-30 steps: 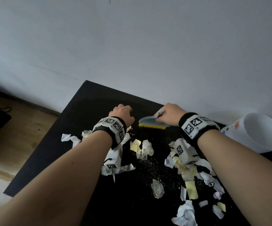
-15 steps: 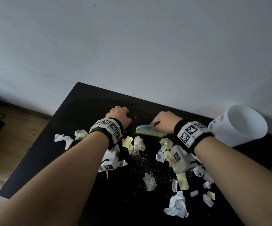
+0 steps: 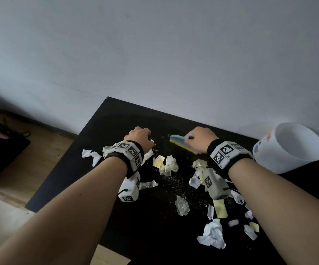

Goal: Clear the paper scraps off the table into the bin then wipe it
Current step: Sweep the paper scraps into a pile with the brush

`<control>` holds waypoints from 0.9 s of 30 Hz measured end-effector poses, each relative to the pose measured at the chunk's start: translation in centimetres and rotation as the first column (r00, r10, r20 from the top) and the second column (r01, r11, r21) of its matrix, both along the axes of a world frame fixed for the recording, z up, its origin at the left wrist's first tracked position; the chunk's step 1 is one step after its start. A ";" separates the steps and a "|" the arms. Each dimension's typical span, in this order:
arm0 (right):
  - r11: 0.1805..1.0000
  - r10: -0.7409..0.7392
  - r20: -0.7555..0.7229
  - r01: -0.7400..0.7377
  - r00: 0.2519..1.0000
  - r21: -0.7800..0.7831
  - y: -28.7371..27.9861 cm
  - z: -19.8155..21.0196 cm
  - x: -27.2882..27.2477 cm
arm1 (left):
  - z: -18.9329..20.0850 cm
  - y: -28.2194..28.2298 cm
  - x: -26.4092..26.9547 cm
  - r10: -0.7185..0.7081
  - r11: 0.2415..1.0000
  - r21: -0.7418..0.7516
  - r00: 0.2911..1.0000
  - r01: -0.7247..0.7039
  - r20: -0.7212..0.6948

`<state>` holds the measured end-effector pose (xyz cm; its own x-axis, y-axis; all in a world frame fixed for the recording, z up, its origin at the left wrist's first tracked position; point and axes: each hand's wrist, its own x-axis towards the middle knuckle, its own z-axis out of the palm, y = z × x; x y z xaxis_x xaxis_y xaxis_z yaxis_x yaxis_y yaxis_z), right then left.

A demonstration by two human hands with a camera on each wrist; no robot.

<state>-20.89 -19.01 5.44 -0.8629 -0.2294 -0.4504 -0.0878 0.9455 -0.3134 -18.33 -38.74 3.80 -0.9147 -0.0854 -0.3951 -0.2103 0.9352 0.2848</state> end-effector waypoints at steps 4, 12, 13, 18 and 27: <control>0.994 0.079 -0.079 -0.085 0.994 -0.075 -2.7 1.5 0.0 | 0.7 -2.0 0.7 0.035 0.999 -0.016 0.999 -0.035 -0.003; 0.966 0.183 -0.129 -0.203 0.975 -0.161 -11.6 2.0 -1.7 | 0.6 -9.2 -1.0 0.081 0.997 -0.012 0.997 -0.082 -0.017; 0.966 0.182 -0.134 -0.203 0.974 -0.162 -13.2 1.8 -2.4 | 0.5 -10.6 -1.4 0.095 0.995 -0.010 0.995 -0.095 -0.019; 0.962 0.208 -0.114 -0.224 0.972 -0.158 -20.5 0.3 -5.3 | -0.8 -17.1 -3.1 0.146 0.989 -0.003 0.989 -0.146 -0.005; 0.952 0.286 -0.035 -0.288 0.958 -0.105 -27.9 -2.3 -7.4 | -2.8 -23.3 -5.0 0.178 0.984 0.018 0.983 -0.179 0.049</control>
<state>-28.28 -46.89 3.17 -0.7619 -0.5147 -0.3932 -0.3575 0.8404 -0.4073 -23.32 -62.06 0.96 -0.8659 -0.2369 -0.4407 -0.3873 0.8750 0.2906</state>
